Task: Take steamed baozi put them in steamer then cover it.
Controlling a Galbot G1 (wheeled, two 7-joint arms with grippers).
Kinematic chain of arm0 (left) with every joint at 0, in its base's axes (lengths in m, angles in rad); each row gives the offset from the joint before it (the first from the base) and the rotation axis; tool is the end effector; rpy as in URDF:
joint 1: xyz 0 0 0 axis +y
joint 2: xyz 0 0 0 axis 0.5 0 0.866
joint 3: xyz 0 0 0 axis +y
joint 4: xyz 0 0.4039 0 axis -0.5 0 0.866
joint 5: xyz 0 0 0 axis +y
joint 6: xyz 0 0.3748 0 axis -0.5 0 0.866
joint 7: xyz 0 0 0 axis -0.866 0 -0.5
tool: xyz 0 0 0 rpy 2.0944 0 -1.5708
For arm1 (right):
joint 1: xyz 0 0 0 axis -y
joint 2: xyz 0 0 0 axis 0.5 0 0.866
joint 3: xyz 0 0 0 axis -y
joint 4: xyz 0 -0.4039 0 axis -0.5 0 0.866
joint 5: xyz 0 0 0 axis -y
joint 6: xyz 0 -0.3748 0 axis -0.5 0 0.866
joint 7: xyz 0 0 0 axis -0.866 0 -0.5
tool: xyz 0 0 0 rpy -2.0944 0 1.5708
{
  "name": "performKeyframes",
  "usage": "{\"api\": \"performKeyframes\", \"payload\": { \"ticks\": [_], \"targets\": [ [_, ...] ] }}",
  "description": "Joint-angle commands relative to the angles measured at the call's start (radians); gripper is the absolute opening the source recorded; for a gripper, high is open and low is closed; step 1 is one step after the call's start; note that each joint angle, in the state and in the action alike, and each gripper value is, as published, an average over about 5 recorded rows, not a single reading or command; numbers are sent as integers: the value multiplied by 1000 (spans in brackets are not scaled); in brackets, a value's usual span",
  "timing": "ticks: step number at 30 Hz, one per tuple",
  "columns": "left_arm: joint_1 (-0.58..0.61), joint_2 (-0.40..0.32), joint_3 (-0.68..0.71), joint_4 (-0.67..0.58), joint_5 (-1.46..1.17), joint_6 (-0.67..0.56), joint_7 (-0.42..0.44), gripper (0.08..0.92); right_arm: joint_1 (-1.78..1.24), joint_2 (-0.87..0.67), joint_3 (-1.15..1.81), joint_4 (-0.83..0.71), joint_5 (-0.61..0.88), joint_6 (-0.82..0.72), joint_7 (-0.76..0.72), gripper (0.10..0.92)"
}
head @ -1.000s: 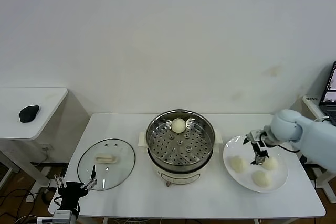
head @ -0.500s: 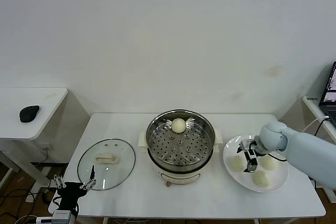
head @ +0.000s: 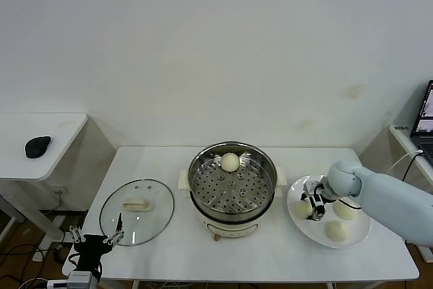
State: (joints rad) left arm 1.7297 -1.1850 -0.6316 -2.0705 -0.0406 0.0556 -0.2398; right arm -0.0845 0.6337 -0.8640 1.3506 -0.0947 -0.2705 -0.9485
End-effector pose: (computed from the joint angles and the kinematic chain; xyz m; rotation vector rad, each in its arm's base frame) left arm 0.1311 0.1173 -0.3572 0.1818 -2.9128 -0.5420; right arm 0.5120 -0.1785 -0.2752 1.2487 -1.3702 1.3956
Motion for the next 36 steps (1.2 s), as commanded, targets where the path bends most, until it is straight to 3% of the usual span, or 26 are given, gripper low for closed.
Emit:
{"api": "performKeyframes", "payload": {
  "ticks": [1,10,18,23,28,36],
  "targets": [
    [1,1,-1,-2,0,0,0,823,3,-5,7,1,-4,-1,-6,599],
    [-6,7,7,-5,-1,1,0,823,241,-134,-100,108,108,-26,-58,597],
    [-16,14,16,-13,-5,1,1,823,673,-156,-365,214,305,-89,-70,602],
    [-15,21,9,-19,-14,0,1,823,913,-77,-499,273,509,-170,-19,604],
    [-16,28,3,-27,-17,0,2,823,959,58,-517,331,675,-272,55,610],
    [-19,21,-12,-27,-18,0,1,823,847,279,-495,299,765,-348,151,609]
  ]
}}
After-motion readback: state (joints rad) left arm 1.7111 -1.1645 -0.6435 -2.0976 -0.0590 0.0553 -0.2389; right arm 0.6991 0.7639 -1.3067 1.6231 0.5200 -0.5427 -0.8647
